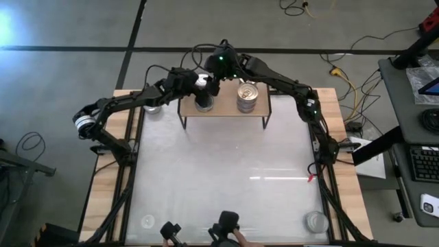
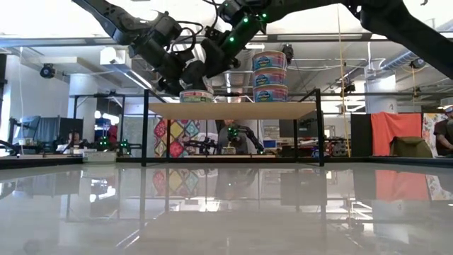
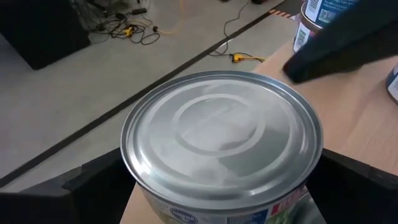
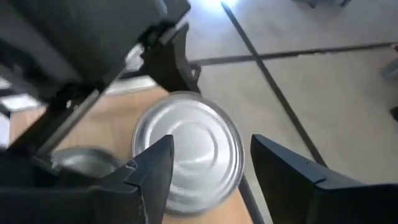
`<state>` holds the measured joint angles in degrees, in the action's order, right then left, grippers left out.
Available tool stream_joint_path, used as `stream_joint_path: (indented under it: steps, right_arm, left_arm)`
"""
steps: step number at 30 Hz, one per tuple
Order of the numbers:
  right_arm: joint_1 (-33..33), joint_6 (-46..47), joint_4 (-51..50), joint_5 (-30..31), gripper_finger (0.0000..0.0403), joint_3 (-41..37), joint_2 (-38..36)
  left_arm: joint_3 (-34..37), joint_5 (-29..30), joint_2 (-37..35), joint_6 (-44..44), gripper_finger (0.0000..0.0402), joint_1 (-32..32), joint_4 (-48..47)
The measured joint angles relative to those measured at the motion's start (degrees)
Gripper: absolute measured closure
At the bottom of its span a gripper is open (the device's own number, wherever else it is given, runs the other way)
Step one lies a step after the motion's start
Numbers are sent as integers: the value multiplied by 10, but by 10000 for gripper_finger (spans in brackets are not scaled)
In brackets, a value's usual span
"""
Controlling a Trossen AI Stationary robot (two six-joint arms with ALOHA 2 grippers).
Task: Stack canned seafood by type on shelf
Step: Stack the green tuna can on top of the green tuna can on the shelf
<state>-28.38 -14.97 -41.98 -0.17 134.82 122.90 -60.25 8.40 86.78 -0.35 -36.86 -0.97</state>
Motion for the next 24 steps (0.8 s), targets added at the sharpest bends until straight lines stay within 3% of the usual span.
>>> stream_joint_path:
  steps: [9,16,24]
  right_arm:
    - [0,15,19,-1,231,0,12]
    - [1,15,20,-1,250,-2,12]
    - [1,15,21,-1,256,-3,12]
  left_arm:
    - [0,0,0,3,2,0,1]
    - [0,0,0,7,24,0,4]
    - [0,0,0,-1,12,0,1]
